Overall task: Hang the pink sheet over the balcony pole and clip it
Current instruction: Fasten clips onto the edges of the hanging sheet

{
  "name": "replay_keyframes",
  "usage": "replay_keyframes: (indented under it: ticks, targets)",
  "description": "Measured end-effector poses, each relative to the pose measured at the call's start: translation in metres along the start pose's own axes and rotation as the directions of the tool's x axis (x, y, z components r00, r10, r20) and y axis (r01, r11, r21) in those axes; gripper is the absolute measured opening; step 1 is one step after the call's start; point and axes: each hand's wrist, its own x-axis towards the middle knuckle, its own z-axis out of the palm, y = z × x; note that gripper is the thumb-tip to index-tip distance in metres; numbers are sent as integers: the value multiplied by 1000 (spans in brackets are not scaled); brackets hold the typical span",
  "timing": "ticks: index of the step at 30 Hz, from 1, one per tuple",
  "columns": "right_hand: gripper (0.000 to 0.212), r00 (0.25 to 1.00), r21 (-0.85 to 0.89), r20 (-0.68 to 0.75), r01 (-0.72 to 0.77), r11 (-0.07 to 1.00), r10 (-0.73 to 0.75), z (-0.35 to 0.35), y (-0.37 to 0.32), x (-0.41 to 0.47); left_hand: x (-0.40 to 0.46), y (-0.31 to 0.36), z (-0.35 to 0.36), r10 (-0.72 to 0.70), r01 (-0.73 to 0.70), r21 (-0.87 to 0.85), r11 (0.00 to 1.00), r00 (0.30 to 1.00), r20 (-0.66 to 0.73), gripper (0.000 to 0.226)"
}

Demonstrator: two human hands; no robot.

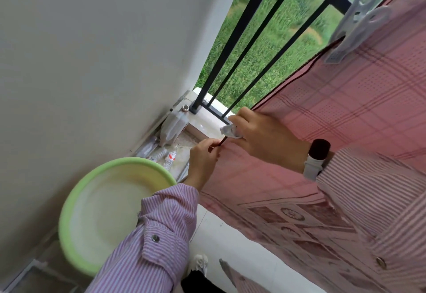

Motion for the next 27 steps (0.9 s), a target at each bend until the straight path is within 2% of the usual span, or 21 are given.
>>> replay_keyframes:
  ticks: [6, 16, 20, 27]
  targets:
    - [25, 999, 20, 46, 16, 1000, -17, -11, 0, 14, -2, -6, -3, 37, -34, 163, 986, 999, -17, 13]
    - [27, 954, -26, 299, 40, 999, -30, -13, 4, 50, -6, -6, -4, 60, -42, 214, 976, 995, -79, 11]
    - [22, 962, 40, 275, -15, 999, 4, -13, 5, 49, -5, -6, -7, 37, -23, 212, 977, 997, -61, 9]
    - [33, 938, -86, 327, 148, 985, -113, -6, 4, 41, -7, -1, -10, 4, 5, 198, 980, 999, -48, 11]
